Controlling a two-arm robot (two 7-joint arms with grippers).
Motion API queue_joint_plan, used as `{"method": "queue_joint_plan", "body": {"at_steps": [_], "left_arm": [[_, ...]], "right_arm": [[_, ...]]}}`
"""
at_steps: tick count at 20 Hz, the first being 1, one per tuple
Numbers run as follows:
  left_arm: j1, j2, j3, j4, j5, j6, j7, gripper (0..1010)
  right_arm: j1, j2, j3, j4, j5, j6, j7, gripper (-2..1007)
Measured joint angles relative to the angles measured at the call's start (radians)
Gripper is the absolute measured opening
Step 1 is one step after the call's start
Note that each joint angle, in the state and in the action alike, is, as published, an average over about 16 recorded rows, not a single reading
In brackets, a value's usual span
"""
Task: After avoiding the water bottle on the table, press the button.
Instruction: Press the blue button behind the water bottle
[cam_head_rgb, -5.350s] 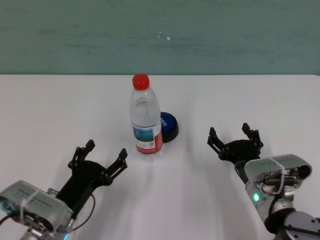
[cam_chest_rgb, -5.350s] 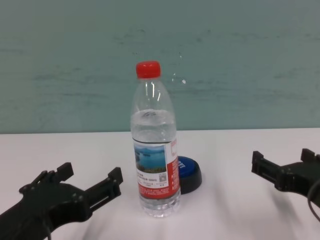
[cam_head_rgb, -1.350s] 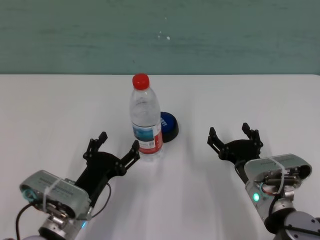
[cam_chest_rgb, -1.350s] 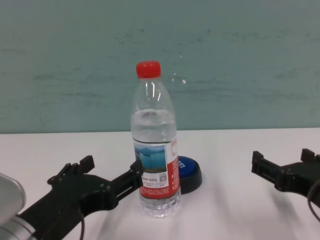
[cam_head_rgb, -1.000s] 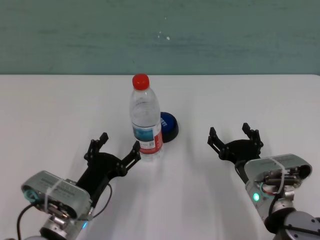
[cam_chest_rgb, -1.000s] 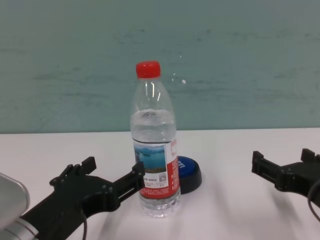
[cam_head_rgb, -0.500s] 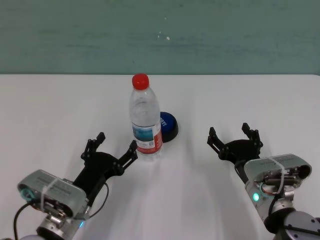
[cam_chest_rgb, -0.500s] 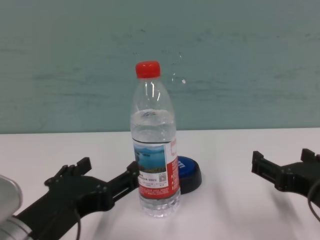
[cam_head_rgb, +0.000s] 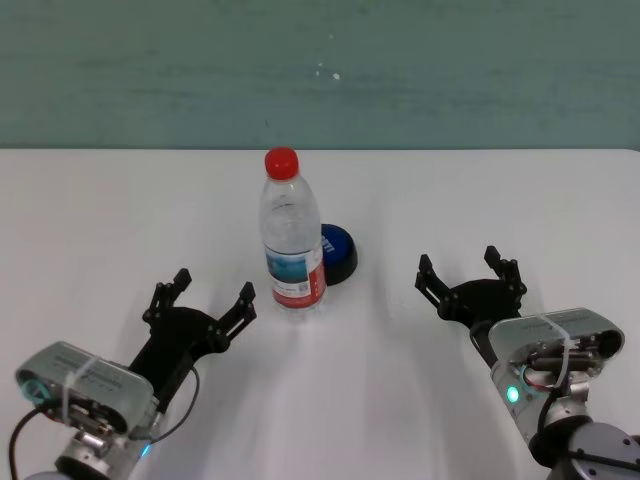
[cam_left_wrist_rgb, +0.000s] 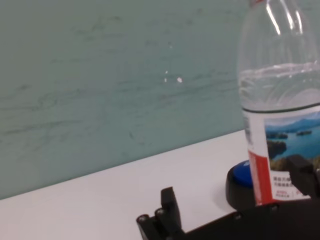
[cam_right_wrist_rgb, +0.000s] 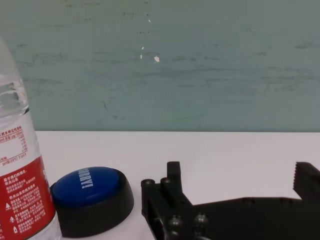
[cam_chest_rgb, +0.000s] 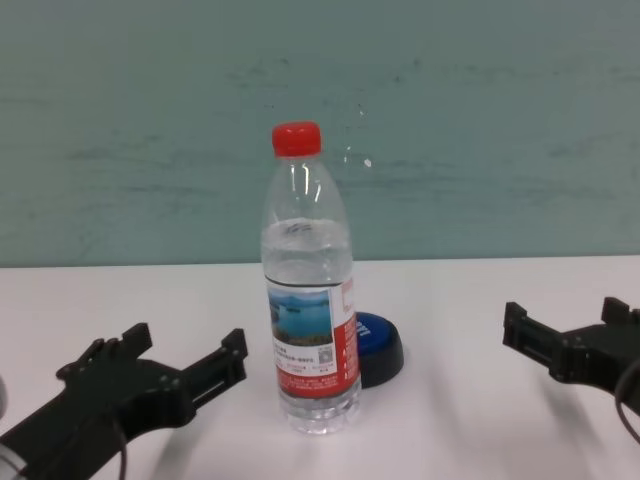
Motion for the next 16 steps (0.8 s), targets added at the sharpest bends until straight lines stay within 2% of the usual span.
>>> {"method": "queue_joint_plan", "body": {"at_steps": [8, 16], "left_arm": [[-0.006, 0.003, -0.023, 0.011, -0.006, 0.007, 0.007, 1010], [-0.037, -0.005, -0.045, 0.042, -0.003, 0.009, 0.021, 1010]], "right_arm": [[0.000, 0.000, 0.000, 0.000, 0.000, 0.000, 0.000, 1004], [0.000, 0.000, 0.000, 0.000, 0.000, 0.000, 0.000, 1004]]}}
